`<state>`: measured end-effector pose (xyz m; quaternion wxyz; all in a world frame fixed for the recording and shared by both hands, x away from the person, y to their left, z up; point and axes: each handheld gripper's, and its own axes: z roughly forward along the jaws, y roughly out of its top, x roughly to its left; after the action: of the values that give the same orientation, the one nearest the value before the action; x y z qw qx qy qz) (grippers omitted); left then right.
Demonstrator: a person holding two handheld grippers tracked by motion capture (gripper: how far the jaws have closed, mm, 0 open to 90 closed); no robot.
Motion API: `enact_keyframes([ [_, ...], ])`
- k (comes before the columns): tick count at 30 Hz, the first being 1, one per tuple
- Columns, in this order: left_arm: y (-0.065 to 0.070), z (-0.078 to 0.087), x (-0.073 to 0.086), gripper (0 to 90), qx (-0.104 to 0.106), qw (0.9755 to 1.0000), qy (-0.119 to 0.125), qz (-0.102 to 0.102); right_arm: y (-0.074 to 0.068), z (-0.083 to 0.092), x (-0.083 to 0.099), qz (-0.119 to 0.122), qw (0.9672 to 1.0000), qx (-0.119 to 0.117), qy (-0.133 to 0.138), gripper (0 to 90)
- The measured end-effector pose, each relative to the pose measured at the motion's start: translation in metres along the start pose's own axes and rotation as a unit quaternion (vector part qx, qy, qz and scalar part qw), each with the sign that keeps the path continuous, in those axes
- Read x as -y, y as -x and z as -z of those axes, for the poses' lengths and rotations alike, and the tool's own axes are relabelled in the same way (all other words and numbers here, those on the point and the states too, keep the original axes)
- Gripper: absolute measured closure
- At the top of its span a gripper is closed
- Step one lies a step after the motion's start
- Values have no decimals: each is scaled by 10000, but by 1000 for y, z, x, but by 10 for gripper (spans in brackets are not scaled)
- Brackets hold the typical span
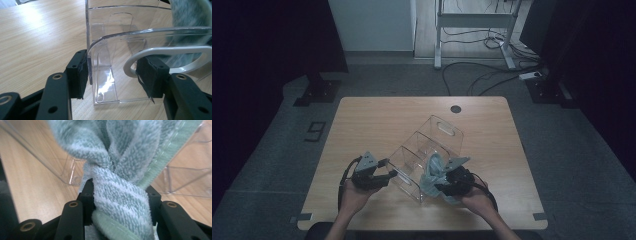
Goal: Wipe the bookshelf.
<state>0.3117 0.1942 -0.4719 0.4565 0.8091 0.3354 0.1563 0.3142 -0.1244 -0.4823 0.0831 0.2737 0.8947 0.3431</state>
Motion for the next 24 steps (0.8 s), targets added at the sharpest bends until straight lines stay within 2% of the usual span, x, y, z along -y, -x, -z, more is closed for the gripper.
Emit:
enact_keyframes([
  [7,1,-1,0,445,-8,10000,23,21,7,34,-8,-96,9994,42,320,557],
  [12,2,-2,0,445,16,10000,45,43,9,57,-21,-91,9989,24,457,557],
  [19,1,-2,1,445,39,10000,45,39,4,82,-50,77,9980,1,624,557],
  [24,1,-2,1,445,58,9999,62,57,0,91,-75,153,9967,-125,789,556],
])
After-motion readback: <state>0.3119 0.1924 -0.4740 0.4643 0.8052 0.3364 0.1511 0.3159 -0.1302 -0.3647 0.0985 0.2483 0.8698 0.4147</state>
